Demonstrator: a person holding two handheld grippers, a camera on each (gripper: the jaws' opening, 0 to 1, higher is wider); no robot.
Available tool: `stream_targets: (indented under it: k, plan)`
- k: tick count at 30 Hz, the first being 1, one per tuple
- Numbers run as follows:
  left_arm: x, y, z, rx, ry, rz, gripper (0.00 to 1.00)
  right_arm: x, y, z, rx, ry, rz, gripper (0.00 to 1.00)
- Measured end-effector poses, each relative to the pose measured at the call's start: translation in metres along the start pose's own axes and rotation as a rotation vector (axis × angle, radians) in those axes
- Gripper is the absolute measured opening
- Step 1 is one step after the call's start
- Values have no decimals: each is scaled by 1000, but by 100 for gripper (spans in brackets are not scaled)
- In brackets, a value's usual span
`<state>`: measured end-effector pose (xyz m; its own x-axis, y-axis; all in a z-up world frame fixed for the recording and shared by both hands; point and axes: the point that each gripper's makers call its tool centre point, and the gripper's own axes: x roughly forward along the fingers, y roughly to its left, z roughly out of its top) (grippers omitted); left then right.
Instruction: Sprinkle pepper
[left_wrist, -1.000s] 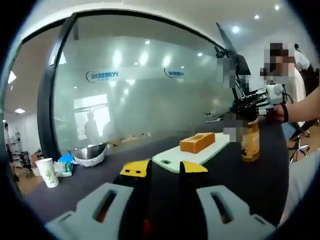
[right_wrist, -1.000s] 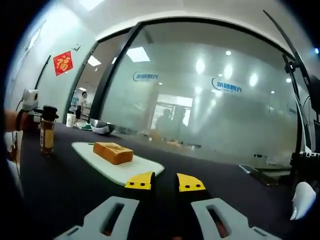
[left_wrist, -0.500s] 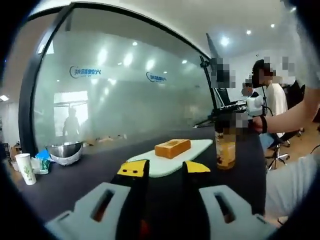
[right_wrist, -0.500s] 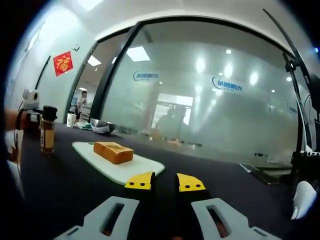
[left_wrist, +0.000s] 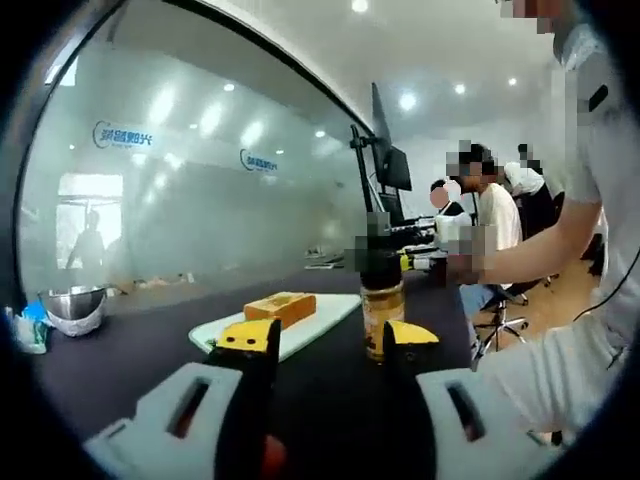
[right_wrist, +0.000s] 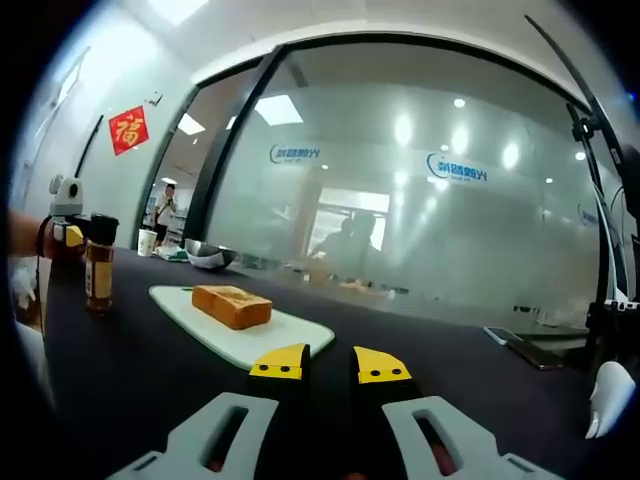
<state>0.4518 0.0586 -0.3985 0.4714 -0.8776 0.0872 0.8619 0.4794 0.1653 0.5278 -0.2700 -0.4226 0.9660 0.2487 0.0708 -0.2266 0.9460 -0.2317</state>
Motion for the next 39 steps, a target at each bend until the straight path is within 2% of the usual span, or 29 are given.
stream_targets:
  k: [1,2,3,8,12,16,20,27,30,36,39]
  plan:
    - [3,-1,0,15,4,3,40,1,0,0,-1,0,1,12]
    - [6,1,-1,49,11,25,48,1,0,0,-1,-1,-1,12]
    - [11,-4,-1,33,11,7,53,0,0,0,-1,-1,-3,12]
    - [25,-21,-5,56,33,-56,58,1,-1,-1,-4,4,-7,12]
    - [34,-36,-4,33,21,-136,59,2,-3,-3,-8,9,-8,12]
    - [43,-47,-3,31,13,-187,55,1,-2,-2,-10,7,-9,12]
    - [50,-50,-13,70,57,-197,55,0,-1,-1,-6,4,-7,12]
    - [67,-55,-20,42,81,-253,55,0,0,0,-8,0,-2,12]
    - [74,-52,-23,53,83,-260,49,0,0,0,-4,-2,-2,12]
    - [83,-65,-24,20,90,-320,46,-1,0,2,1,-7,1,12]
    - [84,-59,-24,22,83,-303,38,0,1,1,-2,-6,2,12]
